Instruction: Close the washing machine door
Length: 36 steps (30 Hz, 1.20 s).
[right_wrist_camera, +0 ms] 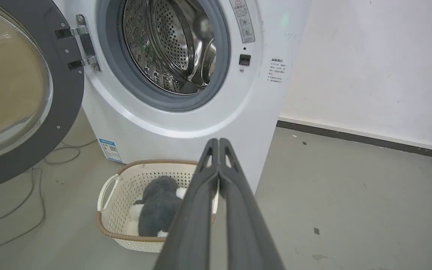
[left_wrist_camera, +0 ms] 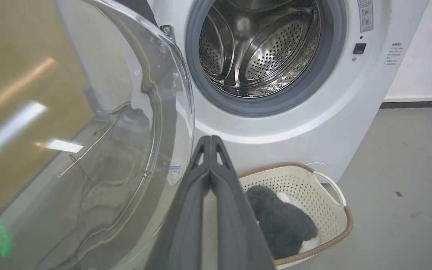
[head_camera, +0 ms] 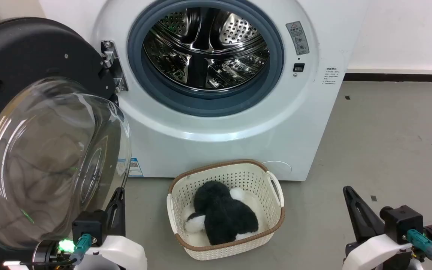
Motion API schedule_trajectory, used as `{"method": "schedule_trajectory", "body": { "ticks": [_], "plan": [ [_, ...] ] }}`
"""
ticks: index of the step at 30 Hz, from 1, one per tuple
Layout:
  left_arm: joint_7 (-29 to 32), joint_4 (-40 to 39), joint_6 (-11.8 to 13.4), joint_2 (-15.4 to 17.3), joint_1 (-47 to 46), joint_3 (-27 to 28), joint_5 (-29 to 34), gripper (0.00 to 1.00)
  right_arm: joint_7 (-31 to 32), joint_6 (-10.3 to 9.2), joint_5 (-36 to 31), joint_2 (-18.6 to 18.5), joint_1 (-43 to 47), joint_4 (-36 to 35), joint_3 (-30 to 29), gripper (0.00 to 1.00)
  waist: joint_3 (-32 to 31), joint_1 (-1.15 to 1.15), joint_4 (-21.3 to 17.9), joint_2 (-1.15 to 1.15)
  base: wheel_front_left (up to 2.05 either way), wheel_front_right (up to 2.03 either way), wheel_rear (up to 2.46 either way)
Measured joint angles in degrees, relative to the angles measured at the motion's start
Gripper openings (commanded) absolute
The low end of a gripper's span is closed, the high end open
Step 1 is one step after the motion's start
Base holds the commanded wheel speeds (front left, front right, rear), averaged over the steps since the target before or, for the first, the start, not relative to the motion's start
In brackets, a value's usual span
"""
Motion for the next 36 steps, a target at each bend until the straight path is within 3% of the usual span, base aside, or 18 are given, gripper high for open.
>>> {"method": "schedule_trajectory", "body": {
  "ticks": [27, 28, 36],
  "plan": [
    [0.0, 0.0, -0.01, 0.0, 0.0, -0.01, 0.0, 0.0, 0.01, 0.0, 0.0, 0.0, 0.0, -0.01, -0.01, 0.0, 0.0, 0.0, 0.0, 0.0, 0.0, 0.0, 0.0],
    [0.0, 0.02, 0.03, 0.0, 0.01, -0.02, -0.01, 1.0, 0.0, 0.0, 0.03, -0.01, 0.02, 0.0, 0.0, 1.0, 0.0, 0.0, 0.0, 0.0, 0.0, 0.0, 0.0],
    [-0.11, 0.22, 0.09, 0.0, 0.02, -0.26, -0.03, 1.0, -0.23, -0.01, 0.24, -0.01, 0.04, 0.13, -0.04, 1.0, 0.01, 0.0, 0.01, 0.0, 0.0, 0.0, 0.0]
  ]
}}
